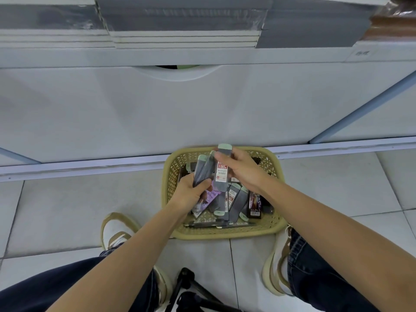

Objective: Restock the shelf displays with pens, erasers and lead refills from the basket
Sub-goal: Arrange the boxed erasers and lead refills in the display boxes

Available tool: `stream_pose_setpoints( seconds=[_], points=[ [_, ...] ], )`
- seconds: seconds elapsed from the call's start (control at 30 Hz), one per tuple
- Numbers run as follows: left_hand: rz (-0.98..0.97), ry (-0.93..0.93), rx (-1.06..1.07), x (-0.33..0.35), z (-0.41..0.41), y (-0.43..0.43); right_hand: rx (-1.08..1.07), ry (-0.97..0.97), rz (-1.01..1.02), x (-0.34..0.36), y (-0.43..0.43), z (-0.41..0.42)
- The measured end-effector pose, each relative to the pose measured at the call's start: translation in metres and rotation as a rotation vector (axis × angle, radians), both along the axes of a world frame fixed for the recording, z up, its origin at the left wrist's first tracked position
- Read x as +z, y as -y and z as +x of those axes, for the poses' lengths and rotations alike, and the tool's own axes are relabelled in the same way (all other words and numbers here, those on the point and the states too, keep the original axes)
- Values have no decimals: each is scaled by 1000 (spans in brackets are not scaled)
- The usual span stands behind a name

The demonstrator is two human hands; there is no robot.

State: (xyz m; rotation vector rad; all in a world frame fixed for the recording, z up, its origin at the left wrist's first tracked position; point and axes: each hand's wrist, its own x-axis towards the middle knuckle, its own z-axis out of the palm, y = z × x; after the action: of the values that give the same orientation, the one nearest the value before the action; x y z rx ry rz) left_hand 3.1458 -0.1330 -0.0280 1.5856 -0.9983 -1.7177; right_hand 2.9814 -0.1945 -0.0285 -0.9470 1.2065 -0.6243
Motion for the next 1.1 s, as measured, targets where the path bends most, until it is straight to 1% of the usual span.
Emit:
stream_pose_setpoints(
  seconds=[0.07,0.13,0.23,0.37,0.4,0.47,0.53,0.67,0.73,0.87,0.93,1.03,1.1],
  points=[
    [31,-4,-5,2,-4,-1,35,-9,-32,-1,0,4],
    [95,-98,24,4,-5,1,37,17,-40,1,1,3],
    [143,-229,105,6,-1,4,17,73,5,5,4,-4],
    [195,-197,219,10,-4,7,-23,204,52,7,5,-9],
    [200,-182,247,11,-4,7,-20,219,60,8,4,-8],
    [188,-142,264,10,-4,8,30,183,41,7,2,-6],
    [187,-158,251,9,-3,7,71,132,-4,6,1,-4],
    [181,-206,210,10,0,10,47,34,-77,9,3,-5],
    [148,-199,213,14,-1,11,15,60,-86,10,2,-5],
    [95,-155,239,23,1,14,-127,156,-92,17,4,-9],
    [76,-158,188,31,2,16,-84,134,-92,21,7,-11],
    [51,-209,85,46,2,16,50,53,-127,31,7,-10],
    [26,-245,37,57,0,16,93,49,-151,41,9,-10]
  ],
)
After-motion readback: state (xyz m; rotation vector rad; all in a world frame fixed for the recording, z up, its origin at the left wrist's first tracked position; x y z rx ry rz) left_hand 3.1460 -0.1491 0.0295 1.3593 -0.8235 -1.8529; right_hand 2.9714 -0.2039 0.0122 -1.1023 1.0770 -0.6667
